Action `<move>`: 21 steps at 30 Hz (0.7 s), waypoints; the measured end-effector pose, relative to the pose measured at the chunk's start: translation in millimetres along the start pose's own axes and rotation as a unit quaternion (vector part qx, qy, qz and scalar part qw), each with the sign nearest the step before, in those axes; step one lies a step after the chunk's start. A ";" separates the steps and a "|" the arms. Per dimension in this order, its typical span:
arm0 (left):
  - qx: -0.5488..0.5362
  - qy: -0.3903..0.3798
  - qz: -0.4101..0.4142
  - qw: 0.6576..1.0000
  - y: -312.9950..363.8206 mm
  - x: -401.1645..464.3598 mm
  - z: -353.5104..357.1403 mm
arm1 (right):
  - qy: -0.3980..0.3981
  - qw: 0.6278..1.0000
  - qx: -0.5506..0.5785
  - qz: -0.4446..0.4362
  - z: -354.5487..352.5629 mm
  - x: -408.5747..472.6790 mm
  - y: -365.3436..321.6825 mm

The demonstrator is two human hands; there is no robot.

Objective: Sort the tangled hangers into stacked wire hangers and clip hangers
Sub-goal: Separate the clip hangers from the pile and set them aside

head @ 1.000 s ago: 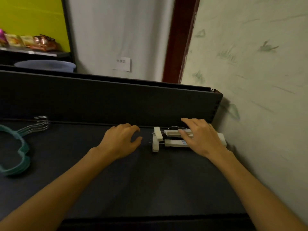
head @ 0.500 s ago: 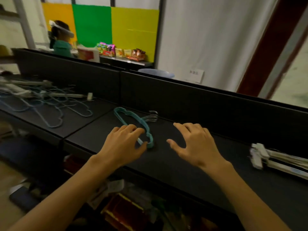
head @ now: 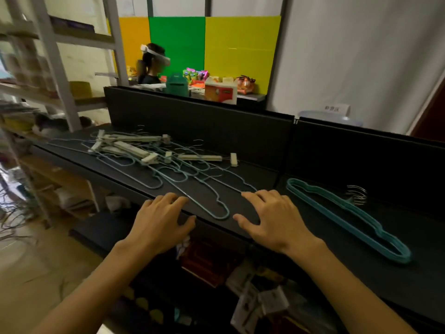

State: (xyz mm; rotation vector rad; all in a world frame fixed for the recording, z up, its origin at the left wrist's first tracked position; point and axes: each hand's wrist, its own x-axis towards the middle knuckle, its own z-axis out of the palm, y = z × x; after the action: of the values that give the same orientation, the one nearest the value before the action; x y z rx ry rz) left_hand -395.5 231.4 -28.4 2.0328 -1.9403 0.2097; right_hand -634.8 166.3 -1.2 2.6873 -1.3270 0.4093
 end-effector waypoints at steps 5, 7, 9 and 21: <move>-0.006 0.017 0.009 1.000 -77.4 38.9 6.2 | -0.001 1.000 -0.007 0.013 21.3 74.9 -27.1; -0.001 0.020 0.005 1.000 -110.7 58.3 9.2 | 0.001 1.000 -0.006 0.016 31.5 111.0 -35.1; 0.002 0.022 -0.006 1.000 -146.6 80.1 11.0 | 0.016 1.000 -0.001 0.021 41.6 150.8 -43.5; -0.012 0.001 -0.027 1.000 -320.7 208.9 9.8 | 0.001 0.999 0.022 0.036 79.0 333.2 -111.1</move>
State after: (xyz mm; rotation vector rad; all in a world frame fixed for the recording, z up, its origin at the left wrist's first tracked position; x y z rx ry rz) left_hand -65.0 38.9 -11.5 2.0647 -1.8758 0.1756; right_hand -338.7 -37.0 21.7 2.6802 -1.4332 0.4533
